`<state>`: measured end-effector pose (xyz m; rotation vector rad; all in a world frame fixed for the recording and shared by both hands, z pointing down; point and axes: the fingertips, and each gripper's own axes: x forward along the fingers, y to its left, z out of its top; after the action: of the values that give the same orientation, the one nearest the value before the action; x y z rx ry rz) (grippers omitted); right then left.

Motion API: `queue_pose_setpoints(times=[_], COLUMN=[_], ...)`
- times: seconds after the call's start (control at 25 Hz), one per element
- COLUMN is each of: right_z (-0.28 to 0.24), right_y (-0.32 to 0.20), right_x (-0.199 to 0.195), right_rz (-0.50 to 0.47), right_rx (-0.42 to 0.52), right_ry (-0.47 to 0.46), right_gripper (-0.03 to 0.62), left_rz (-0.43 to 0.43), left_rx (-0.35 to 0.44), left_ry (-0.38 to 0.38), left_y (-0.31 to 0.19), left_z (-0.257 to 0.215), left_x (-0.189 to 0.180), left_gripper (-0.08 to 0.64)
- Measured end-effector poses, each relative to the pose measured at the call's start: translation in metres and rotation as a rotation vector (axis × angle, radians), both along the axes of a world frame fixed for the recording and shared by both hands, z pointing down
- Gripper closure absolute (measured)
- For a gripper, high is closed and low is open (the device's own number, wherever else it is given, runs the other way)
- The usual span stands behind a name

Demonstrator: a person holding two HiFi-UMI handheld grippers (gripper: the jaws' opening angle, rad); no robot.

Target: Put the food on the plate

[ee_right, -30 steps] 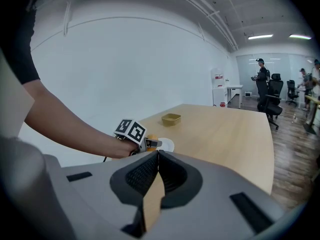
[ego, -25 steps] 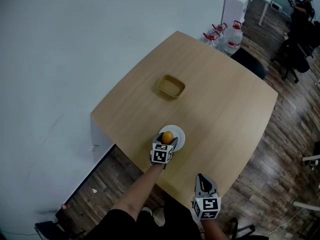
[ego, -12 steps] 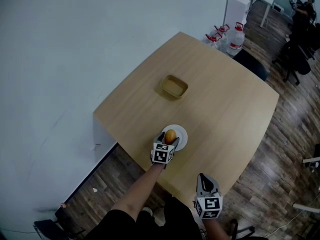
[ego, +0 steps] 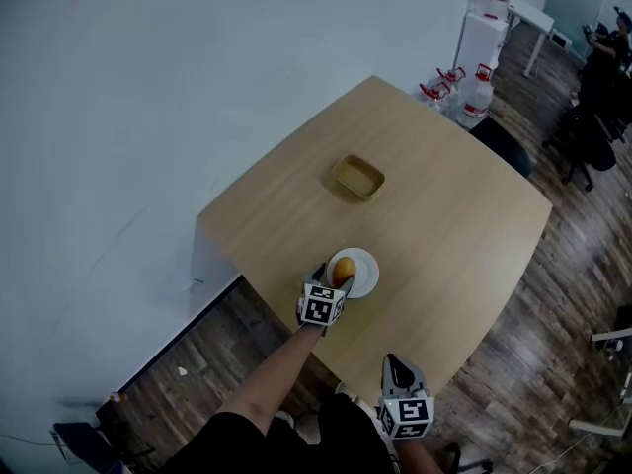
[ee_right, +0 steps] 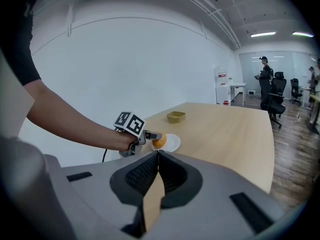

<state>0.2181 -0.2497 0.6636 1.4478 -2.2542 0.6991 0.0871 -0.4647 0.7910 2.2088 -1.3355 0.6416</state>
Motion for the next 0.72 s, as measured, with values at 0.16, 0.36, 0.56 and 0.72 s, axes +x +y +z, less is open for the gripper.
queue_pose_setpoints(times=[0.16, 0.36, 0.56, 0.72], right_z=[-0.007, -0.017, -0.046, -0.054], right_y=[0.009, 0.007, 0.021, 0.051], right_x=[-0.009, -0.014, -0.008, 0.000], right_rz=[0.010, 0.036, 0.088, 0.199], right_rx=[0.011, 0.043, 0.100, 0.103], right_ry=[-0.018, -0.017, 0.010, 0.004], right_gripper=[0.532, 0.532, 0.532, 0.532], left_rz=[-0.002, 0.111, 0.245, 0.254], left_rx=[0.031, 0.117, 0.186, 0.213], left_ry=[0.010, -0.004, -0.010, 0.065], left_y=[0.011, 0.046, 0.105, 0.148], left_z=[-0.015, -0.046, -0.081, -0.114], left_x=[-0.005, 0.006, 0.015, 0.009], left_gripper=[0.241, 0.241, 0.241, 0.241])
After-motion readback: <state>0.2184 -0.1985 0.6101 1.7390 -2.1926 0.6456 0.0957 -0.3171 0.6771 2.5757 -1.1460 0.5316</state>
